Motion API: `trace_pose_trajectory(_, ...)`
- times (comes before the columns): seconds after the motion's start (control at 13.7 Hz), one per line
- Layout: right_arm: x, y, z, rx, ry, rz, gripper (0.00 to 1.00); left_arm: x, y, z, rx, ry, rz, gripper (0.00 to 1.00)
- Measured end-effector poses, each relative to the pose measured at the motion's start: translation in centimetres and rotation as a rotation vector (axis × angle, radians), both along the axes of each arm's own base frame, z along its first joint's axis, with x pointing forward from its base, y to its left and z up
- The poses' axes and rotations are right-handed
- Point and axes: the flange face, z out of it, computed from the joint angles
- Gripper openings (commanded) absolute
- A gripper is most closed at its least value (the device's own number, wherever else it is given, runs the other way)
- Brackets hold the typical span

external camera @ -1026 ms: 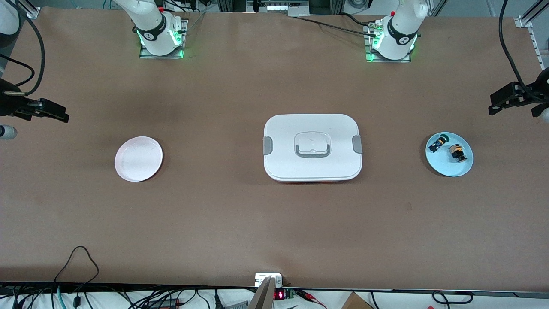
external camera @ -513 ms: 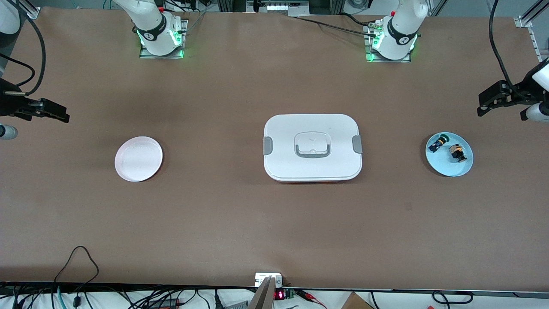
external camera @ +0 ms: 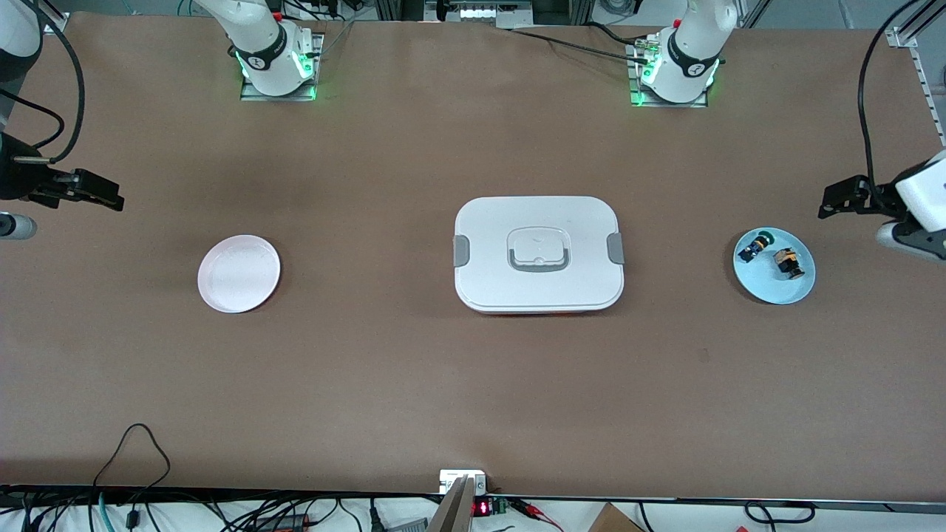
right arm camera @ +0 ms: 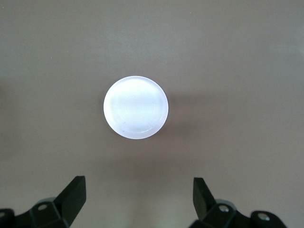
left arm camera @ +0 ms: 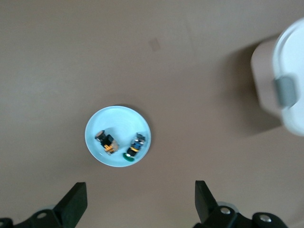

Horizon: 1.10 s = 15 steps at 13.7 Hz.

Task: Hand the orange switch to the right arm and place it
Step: 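Move the left gripper down over the orange switch in the blue dish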

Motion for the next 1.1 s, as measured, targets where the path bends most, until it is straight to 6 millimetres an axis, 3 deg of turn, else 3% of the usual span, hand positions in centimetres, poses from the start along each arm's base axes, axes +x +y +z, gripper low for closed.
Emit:
trace_pose_trajectory(0.29, -0.1, 0.1, -0.6, 0.001, 0.028, 0.001, 1.00, -1.1, 3.3, -10.0, -0.014, 0.010, -0.315, 1.00)
trace_pose_trajectory(0.51, 0.0, 0.0, -1.4, 0.001, 0.053, -0.002, 1.00, -3.0, 6.1, -16.3, -0.025, -0.039, -0.482, 1.00)
trace_pose_trajectory(0.88, 0.3, 0.1, -2.1, 0.000, 0.065, -0.001, 1.00, -6.8, 9.5, -23.6, -0.030, -0.074, -0.686, 1.00)
trace_pose_trajectory(1.1, 0.3, 0.1, -2.1, 0.000, 0.063, 0.000, 1.00, -8.4, 12.8, -28.0, -0.040, -0.090, -0.750, 1.00)
